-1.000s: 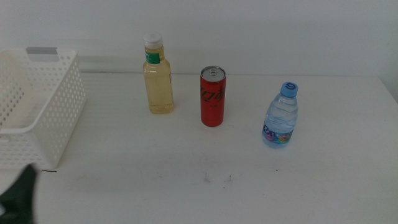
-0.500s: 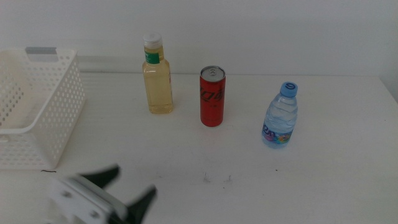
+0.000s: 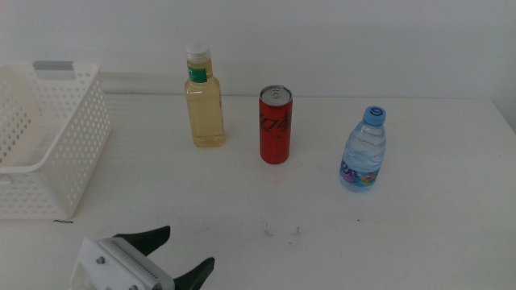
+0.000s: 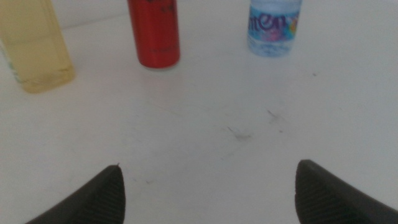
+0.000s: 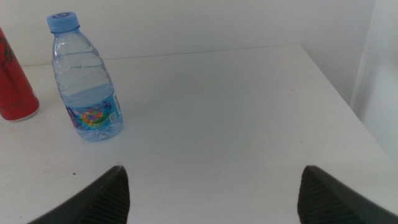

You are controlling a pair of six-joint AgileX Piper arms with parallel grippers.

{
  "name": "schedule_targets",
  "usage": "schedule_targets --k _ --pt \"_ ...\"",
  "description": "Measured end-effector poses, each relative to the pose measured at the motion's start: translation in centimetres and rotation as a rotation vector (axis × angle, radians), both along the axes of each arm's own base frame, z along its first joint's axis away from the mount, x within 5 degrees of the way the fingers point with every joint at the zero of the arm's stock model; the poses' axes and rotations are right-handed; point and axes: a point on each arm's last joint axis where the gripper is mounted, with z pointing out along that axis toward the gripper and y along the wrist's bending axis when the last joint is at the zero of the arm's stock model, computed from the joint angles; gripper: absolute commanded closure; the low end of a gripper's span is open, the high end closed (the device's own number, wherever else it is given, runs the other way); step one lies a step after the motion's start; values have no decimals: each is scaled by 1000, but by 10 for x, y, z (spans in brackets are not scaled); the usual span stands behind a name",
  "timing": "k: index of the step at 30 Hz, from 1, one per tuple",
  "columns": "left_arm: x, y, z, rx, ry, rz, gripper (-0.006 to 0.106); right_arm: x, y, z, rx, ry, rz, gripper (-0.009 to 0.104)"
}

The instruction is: Use arms to grab the bottles and put them into the dustbin to the left of the table.

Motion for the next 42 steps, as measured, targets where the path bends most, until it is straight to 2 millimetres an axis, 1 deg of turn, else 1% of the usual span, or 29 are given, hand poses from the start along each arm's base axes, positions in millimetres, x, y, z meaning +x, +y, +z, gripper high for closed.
schedule_targets --k 4,8,15,18,20,23,25,31,37,42 --pt "3 0 4 -18 -20 20 7 0 0 0 0 0 0 5" --pt "14 -5 13 -47 -67 29 7 0 0 0 0 0 0 5" --pt "42 -21 35 -107 -183 29 7 0 0 0 0 0 0 5" --pt "54 -28 42 -108 -196 28 7 0 0 0 0 0 0 5" --pt "64 -34 45 -102 -195 21 7 0 0 0 0 0 0 5" --pt "84 -48 47 -95 -191 1 7 0 0 0 0 0 0 5" --pt "100 -58 44 -98 -177 -11 7 0 0 0 0 0 0 5" --pt "141 -84 20 -96 -148 -34 7 0 0 0 0 0 0 5" --pt "176 -103 3 -109 -155 -19 7 0 0 0 0 0 0 5" --pt "198 -112 -16 -113 -142 14 7 0 0 0 0 0 0 5"
